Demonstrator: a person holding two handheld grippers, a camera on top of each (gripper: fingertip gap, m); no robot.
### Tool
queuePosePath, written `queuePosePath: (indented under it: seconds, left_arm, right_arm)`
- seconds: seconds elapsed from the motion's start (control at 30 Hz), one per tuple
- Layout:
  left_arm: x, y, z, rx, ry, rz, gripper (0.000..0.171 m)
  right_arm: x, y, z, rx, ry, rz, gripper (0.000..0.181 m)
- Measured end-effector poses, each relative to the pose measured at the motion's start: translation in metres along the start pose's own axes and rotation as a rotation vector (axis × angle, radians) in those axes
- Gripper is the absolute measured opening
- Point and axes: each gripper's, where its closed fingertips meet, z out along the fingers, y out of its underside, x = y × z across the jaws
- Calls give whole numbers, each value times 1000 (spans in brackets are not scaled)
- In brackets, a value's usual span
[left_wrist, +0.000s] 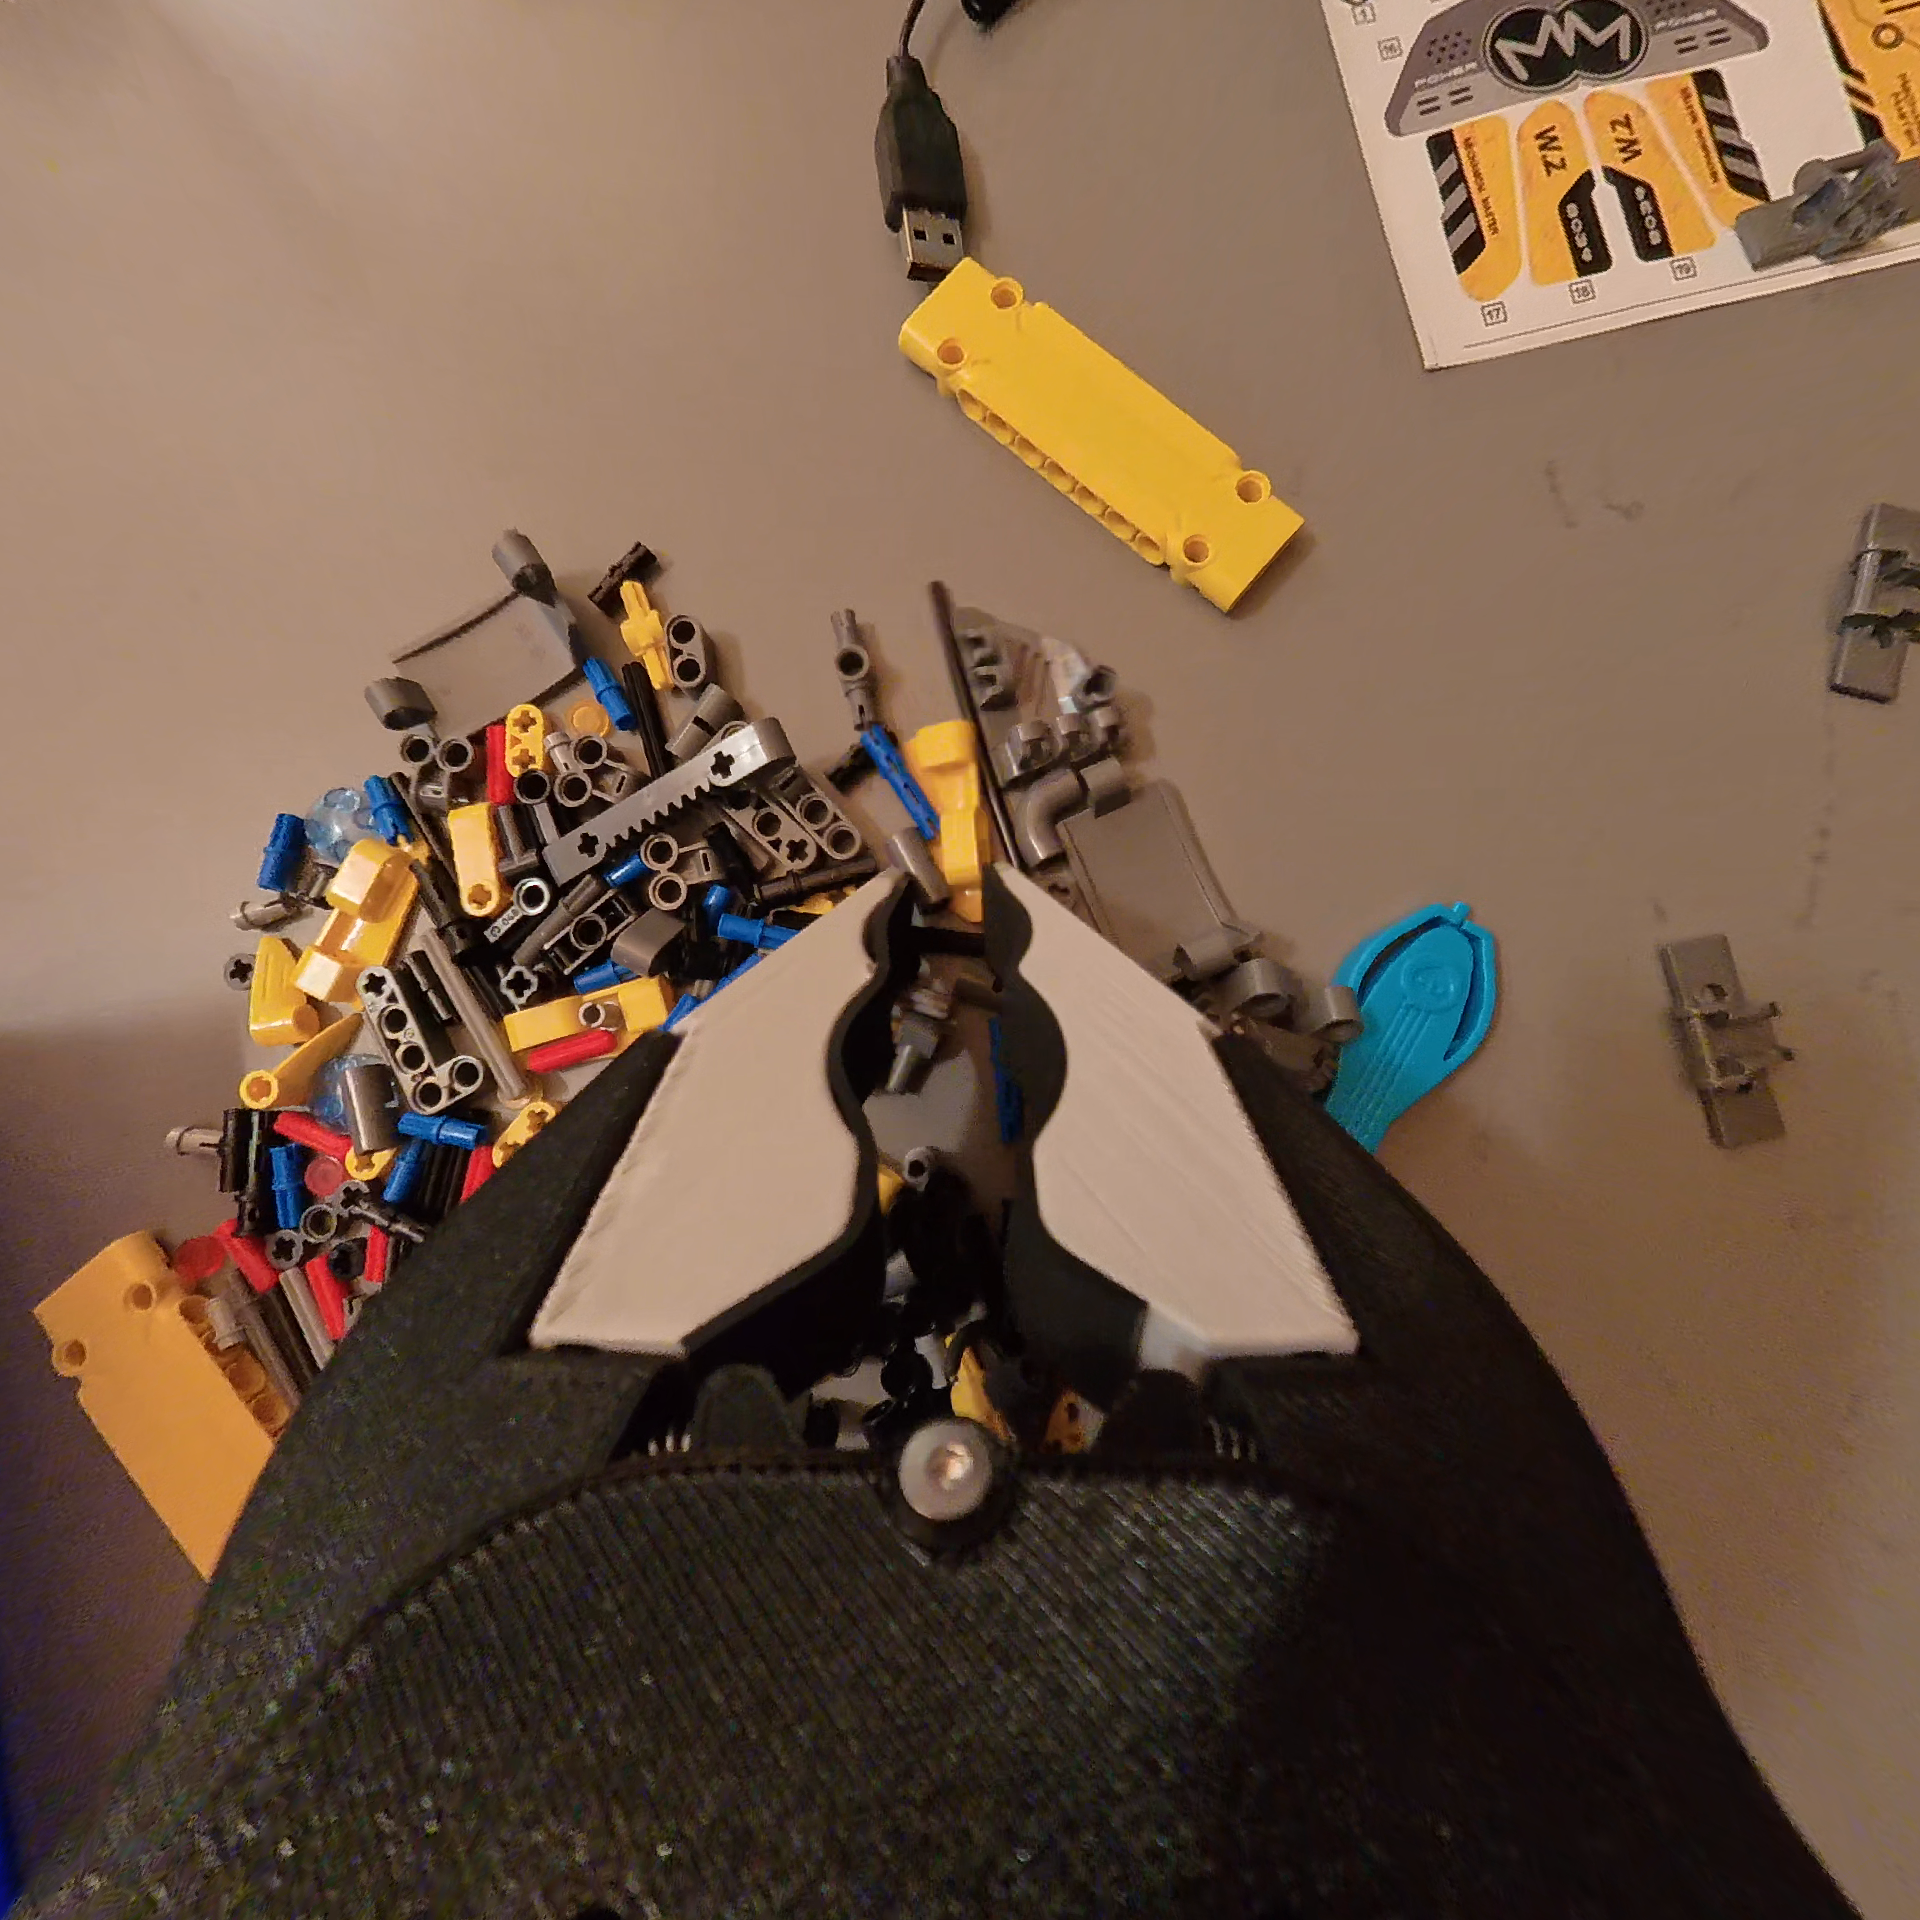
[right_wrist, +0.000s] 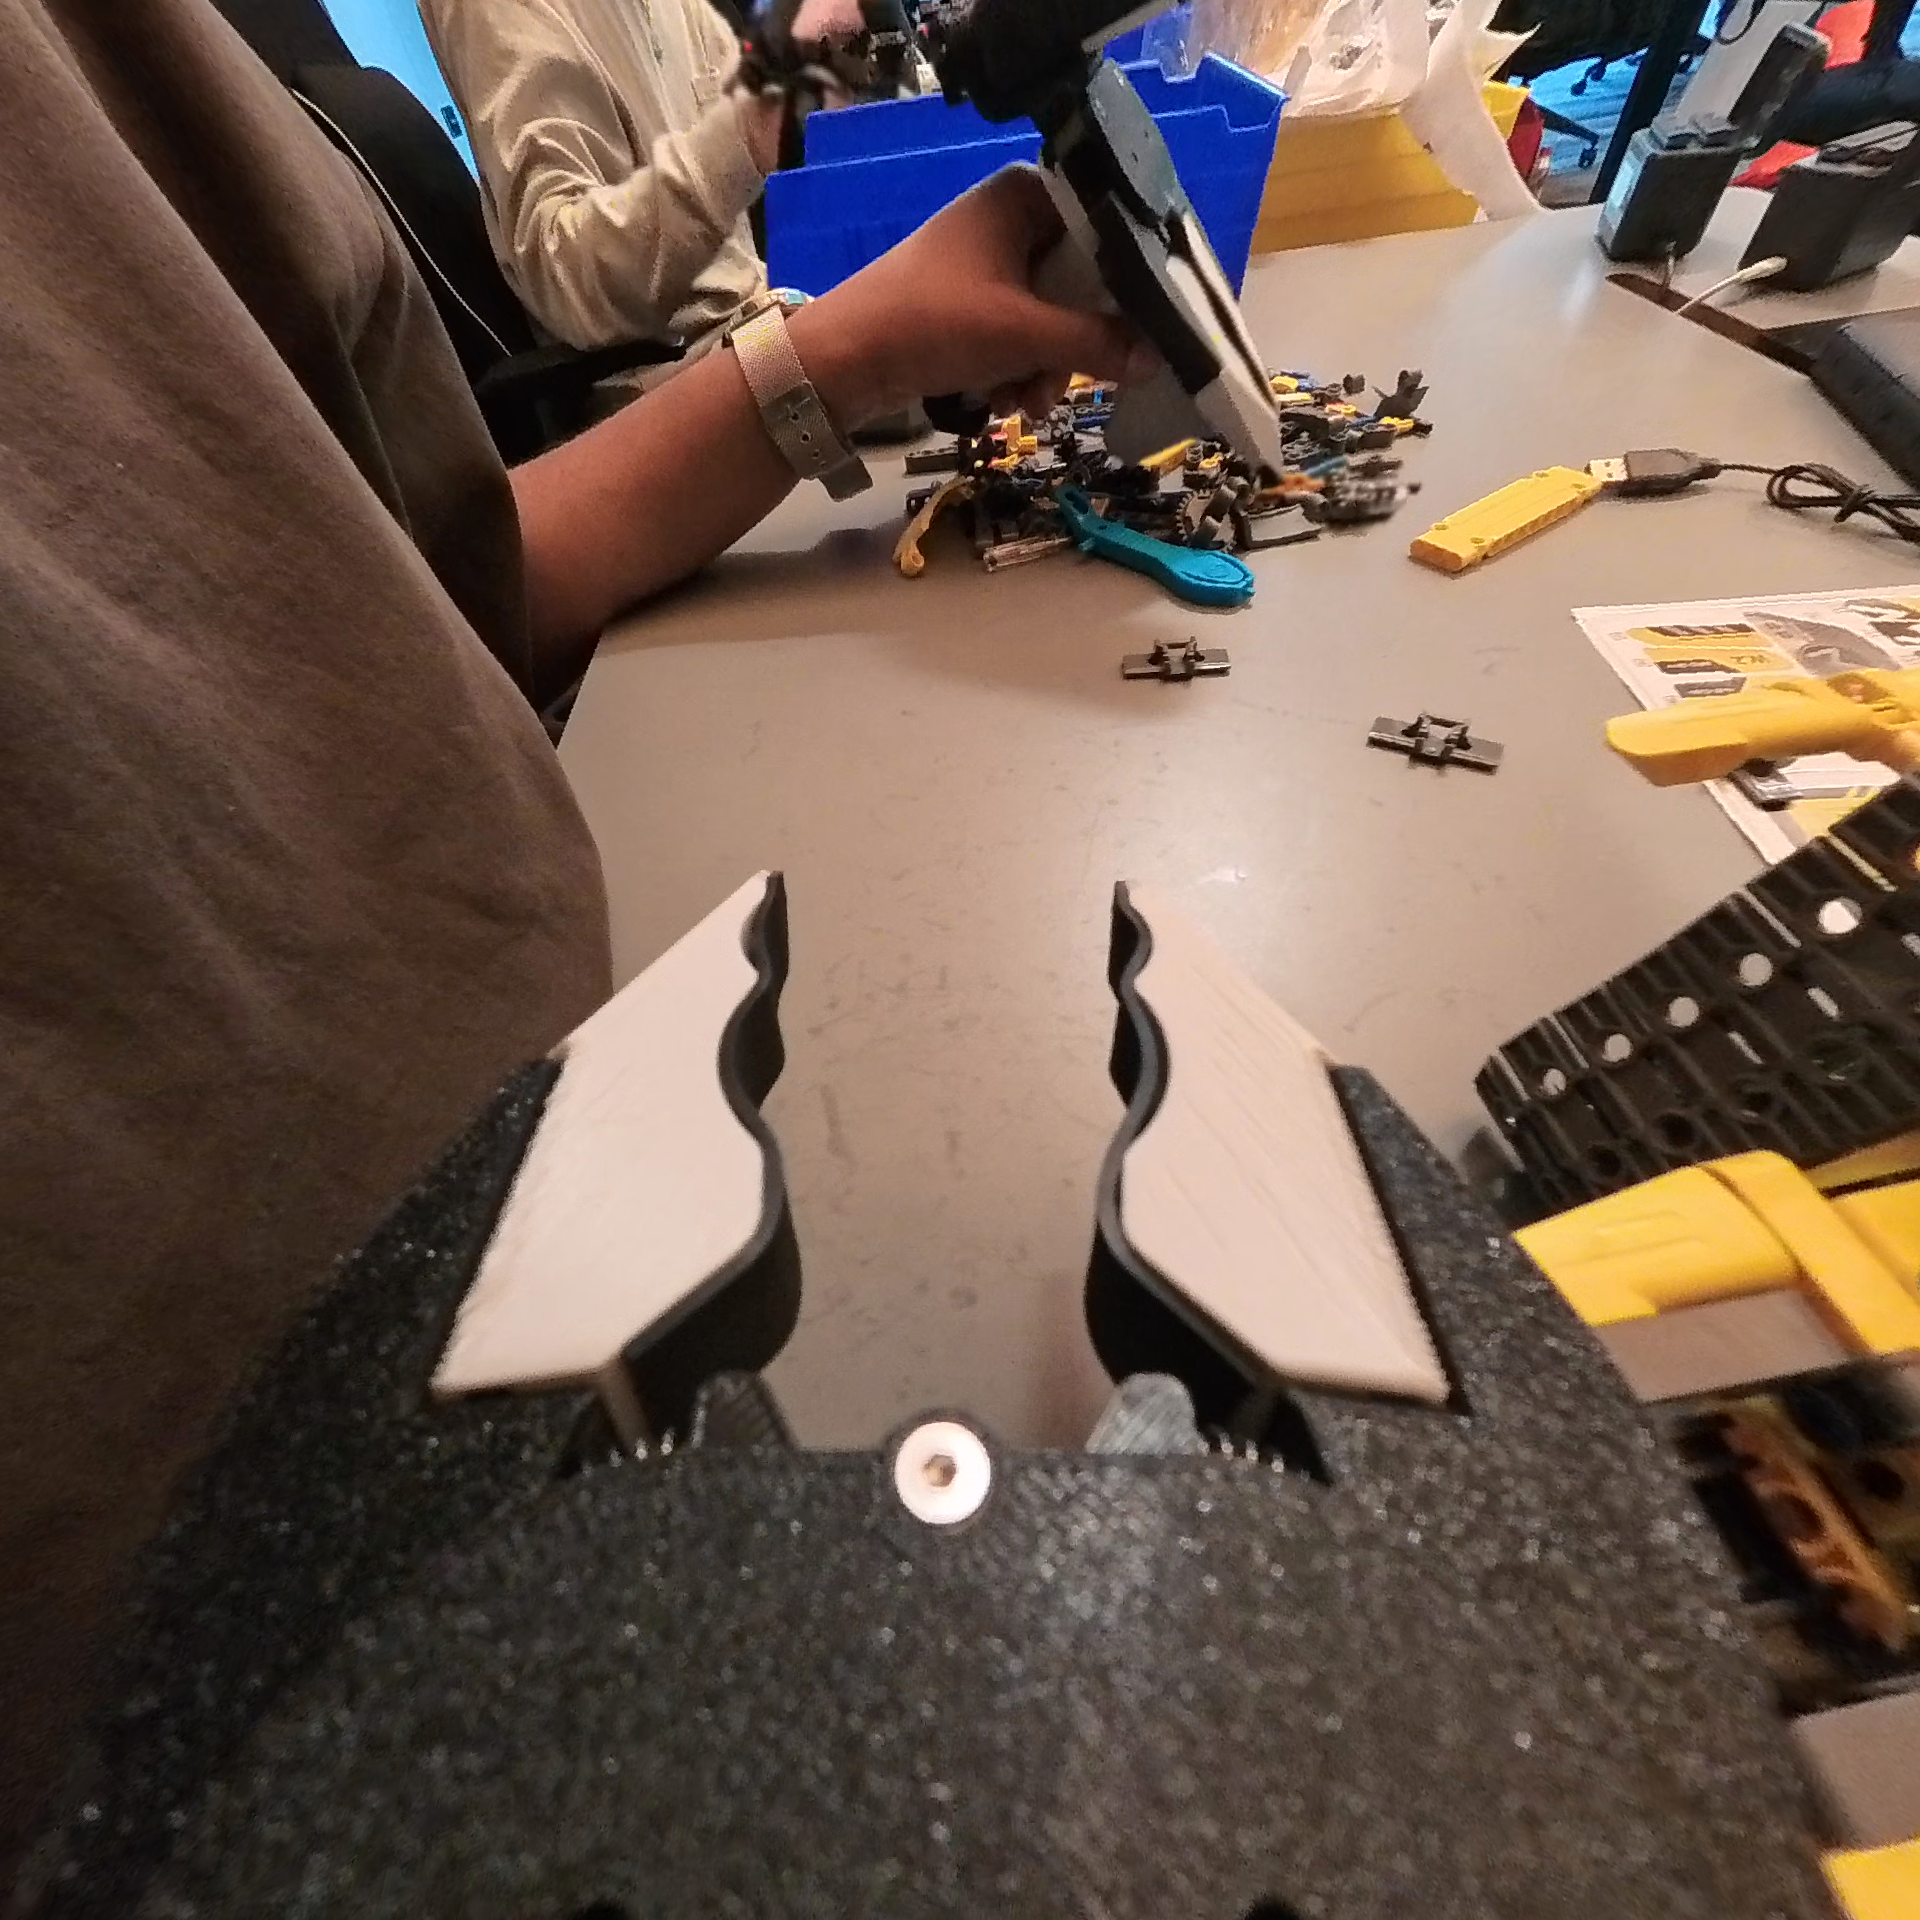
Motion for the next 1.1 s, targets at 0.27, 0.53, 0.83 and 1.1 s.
queuePosePath:
  seconds: [0.27, 0.53, 0.83, 1.1]
  left_arm:
    - [-2, -7, -9, 52, -7, 9, 0]
    - [-3, -6, 0, 35, -34, 34, 16]
    - [-3, -4, 5, 29, -25, 29, 16]
    - [-2, -8, 1, 46, -36, 48, 0]
  right_arm:
    - [0, 0, 0, -3, 3, -8, 62]
    - [-1, 1, 1, -8, 8, -21, 62]
    - [-1, 1, 1, -7, 6, -16, 62]
    - [-1, 1, 0, -9, 8, -21, 62]
